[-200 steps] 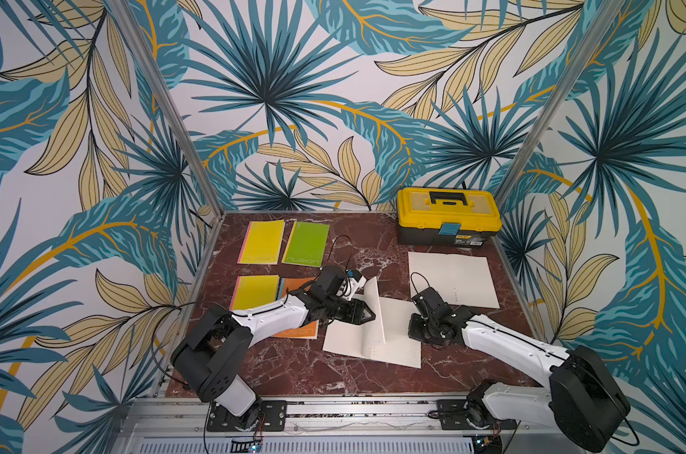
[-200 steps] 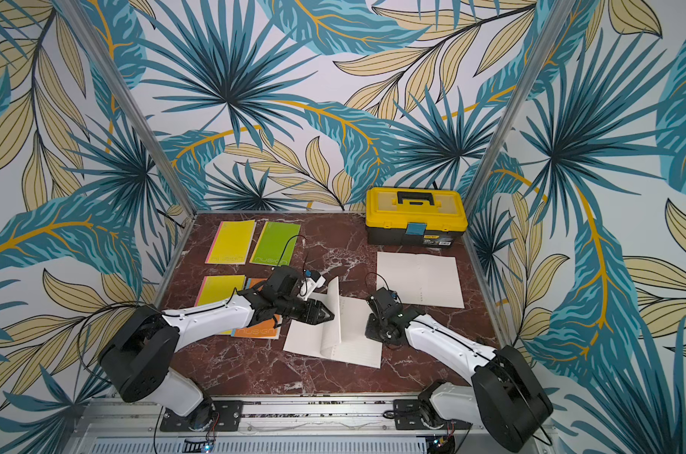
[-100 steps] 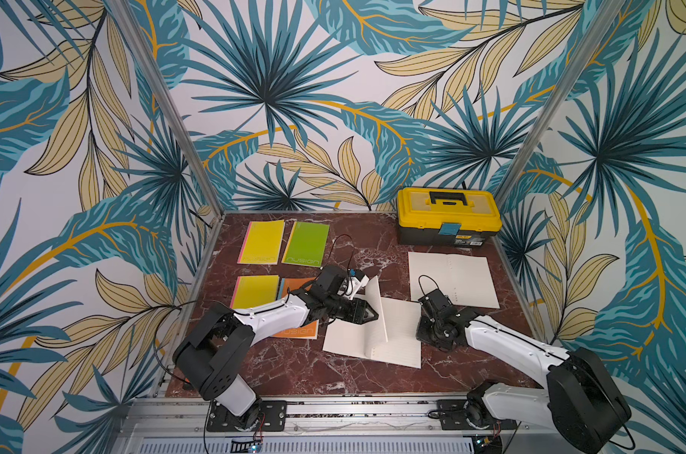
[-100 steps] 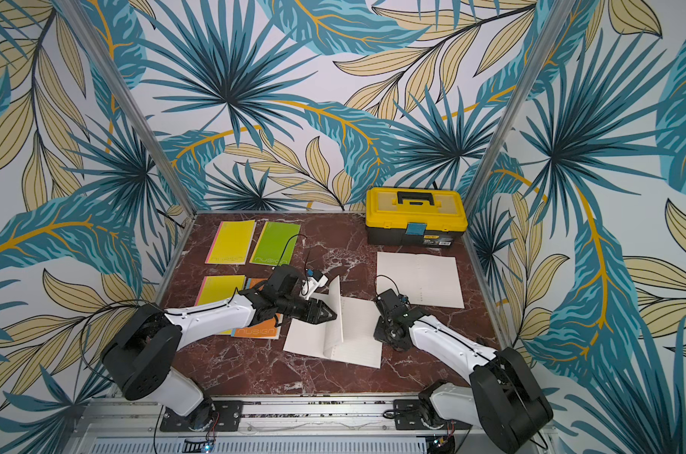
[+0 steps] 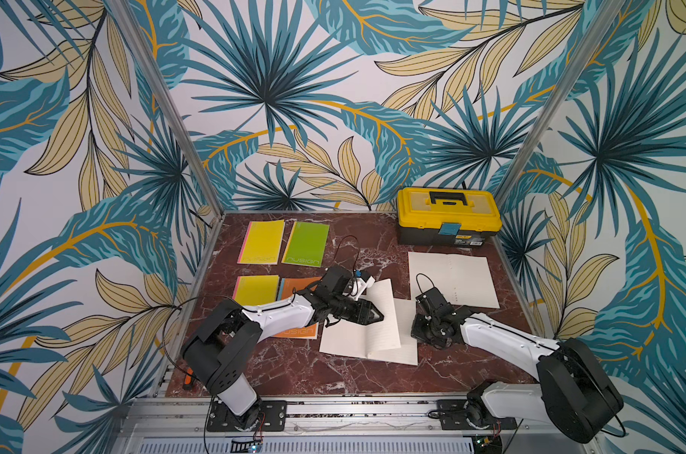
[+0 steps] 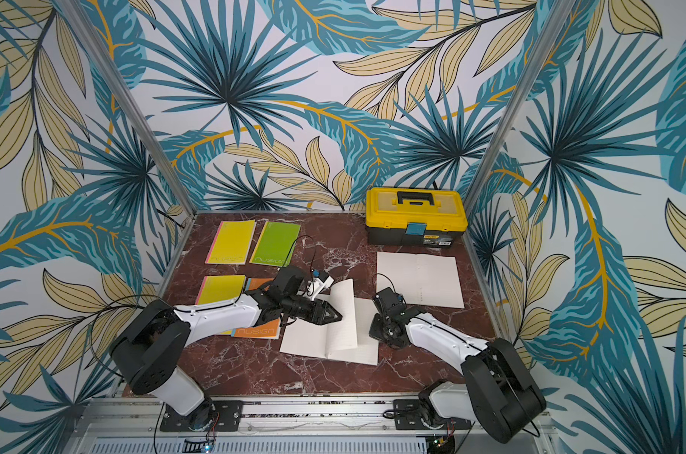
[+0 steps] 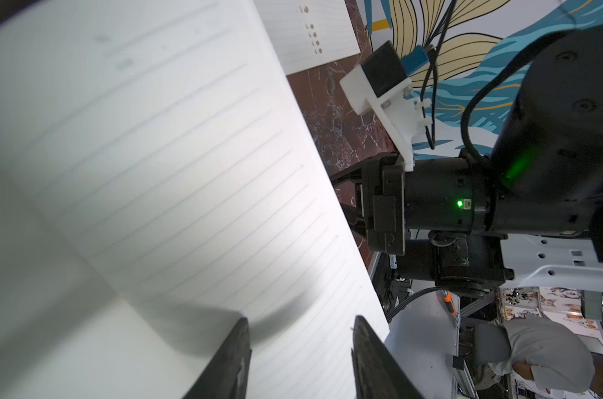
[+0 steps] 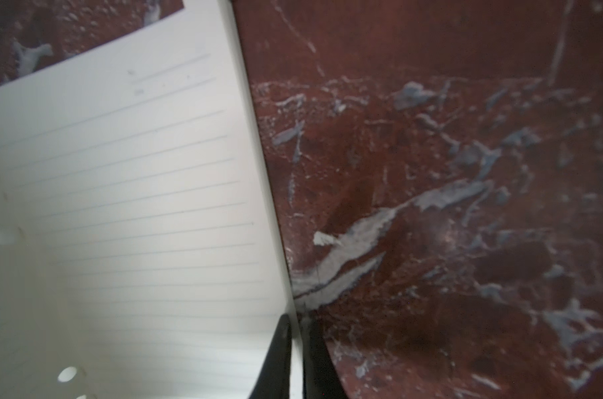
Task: Close the notebook
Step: Close the notebook at the center of the board.
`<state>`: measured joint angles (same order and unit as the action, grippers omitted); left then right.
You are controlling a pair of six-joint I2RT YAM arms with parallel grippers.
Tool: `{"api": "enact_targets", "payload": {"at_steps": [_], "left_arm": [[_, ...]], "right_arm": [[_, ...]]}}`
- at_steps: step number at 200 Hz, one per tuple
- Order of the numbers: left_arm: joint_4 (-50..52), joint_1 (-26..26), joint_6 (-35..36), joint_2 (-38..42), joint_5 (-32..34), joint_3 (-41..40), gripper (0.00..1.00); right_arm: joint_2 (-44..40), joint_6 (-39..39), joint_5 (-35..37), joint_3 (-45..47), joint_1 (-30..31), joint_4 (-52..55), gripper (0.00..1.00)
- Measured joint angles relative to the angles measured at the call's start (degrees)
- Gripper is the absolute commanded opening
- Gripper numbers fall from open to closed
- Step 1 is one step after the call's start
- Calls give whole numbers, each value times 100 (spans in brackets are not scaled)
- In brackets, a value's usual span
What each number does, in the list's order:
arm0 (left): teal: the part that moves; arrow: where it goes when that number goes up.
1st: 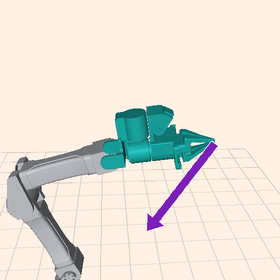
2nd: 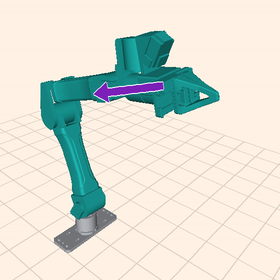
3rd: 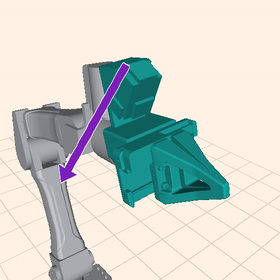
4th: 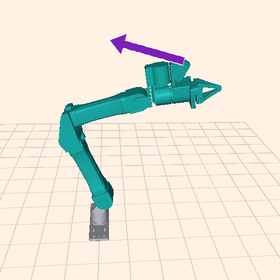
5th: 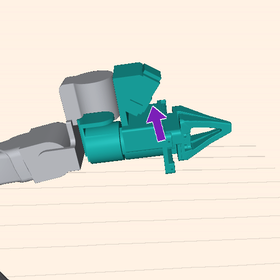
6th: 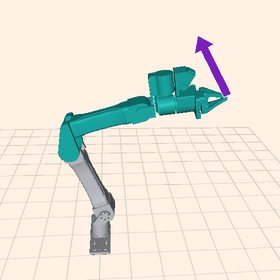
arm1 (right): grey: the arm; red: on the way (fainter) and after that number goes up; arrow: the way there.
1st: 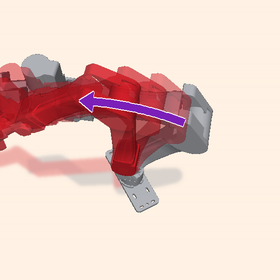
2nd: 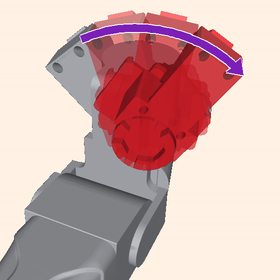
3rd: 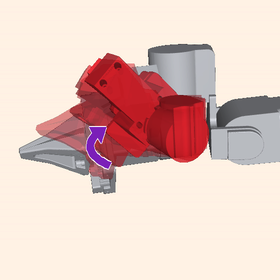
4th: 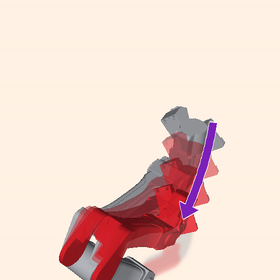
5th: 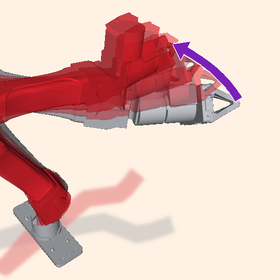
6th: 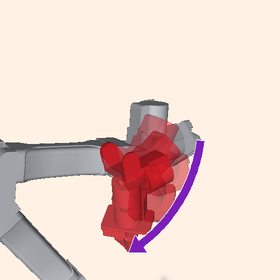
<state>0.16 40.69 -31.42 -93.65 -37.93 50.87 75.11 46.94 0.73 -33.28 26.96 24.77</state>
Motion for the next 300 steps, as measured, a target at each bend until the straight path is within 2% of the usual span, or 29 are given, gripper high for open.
{"api": "enact_targets", "payload": {"at_steps": [73,177,246,300], "left_arm": [[442,0,90,-61,542,26,45],[474,0,96,-328,551,90,45],[442,0,74,-553,520,92,45],[304,0,-15,-863,402,101,45]], "right_arm": [[0,0,-15,2,0,-17,11],[197,70,-483,48,-9,-691,11],[-815,-205,2,-358,-260,402,13],[-920,-330,52,-446,-278,721,13]]}}
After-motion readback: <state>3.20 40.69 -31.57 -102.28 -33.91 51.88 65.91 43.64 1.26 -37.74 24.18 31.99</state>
